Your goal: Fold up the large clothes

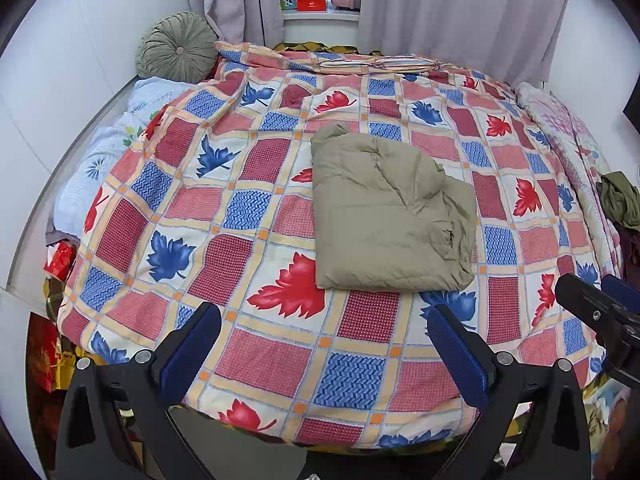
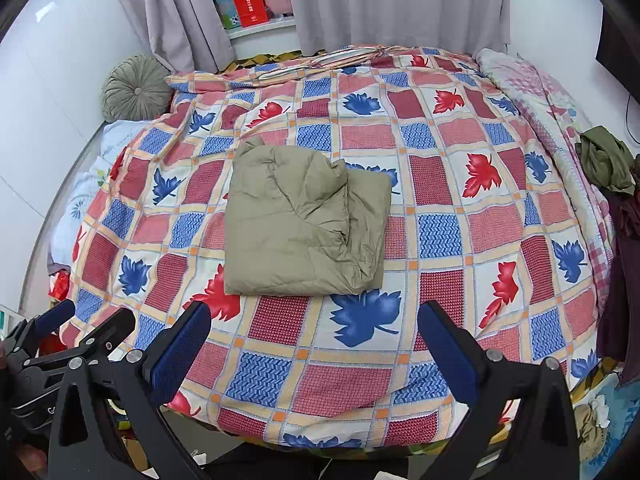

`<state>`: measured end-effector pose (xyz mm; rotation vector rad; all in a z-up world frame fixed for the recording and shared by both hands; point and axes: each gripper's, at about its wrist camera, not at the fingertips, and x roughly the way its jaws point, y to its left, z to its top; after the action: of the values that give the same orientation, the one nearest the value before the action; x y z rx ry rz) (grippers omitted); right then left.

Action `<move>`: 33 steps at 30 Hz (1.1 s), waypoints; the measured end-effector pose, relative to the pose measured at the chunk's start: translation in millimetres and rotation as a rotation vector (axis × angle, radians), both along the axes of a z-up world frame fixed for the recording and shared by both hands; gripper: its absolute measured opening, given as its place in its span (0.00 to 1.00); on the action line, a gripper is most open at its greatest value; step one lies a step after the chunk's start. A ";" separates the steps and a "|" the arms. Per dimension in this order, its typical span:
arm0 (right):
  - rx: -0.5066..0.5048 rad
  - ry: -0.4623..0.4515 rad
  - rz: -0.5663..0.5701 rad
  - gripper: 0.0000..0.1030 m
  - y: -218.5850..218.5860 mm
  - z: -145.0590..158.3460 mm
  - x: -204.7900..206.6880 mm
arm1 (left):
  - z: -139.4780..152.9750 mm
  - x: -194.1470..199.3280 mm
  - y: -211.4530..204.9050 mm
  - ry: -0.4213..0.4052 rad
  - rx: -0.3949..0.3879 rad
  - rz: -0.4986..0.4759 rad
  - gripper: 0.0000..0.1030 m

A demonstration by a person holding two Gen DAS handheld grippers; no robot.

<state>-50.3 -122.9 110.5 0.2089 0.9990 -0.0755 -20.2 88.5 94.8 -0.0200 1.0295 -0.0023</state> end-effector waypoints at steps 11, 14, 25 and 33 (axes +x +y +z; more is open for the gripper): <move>0.000 0.000 0.001 1.00 -0.8 0.4 0.5 | 0.1 0.5 0.7 -0.001 -0.001 0.002 1.00; 0.000 0.000 0.001 1.00 -0.7 1.1 0.7 | 0.1 0.8 1.0 -0.001 -0.003 0.003 1.00; -0.002 0.001 0.000 1.00 0.8 0.6 -0.5 | 0.3 0.8 1.9 -0.002 -0.003 -0.001 1.00; -0.025 0.000 0.003 1.00 2.2 4.2 0.1 | 0.8 1.4 2.2 -0.008 -0.003 -0.002 1.00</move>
<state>-50.2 -120.7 114.8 0.1843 0.9975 -0.0853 -18.8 90.7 95.6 -0.0222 1.0216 -0.0055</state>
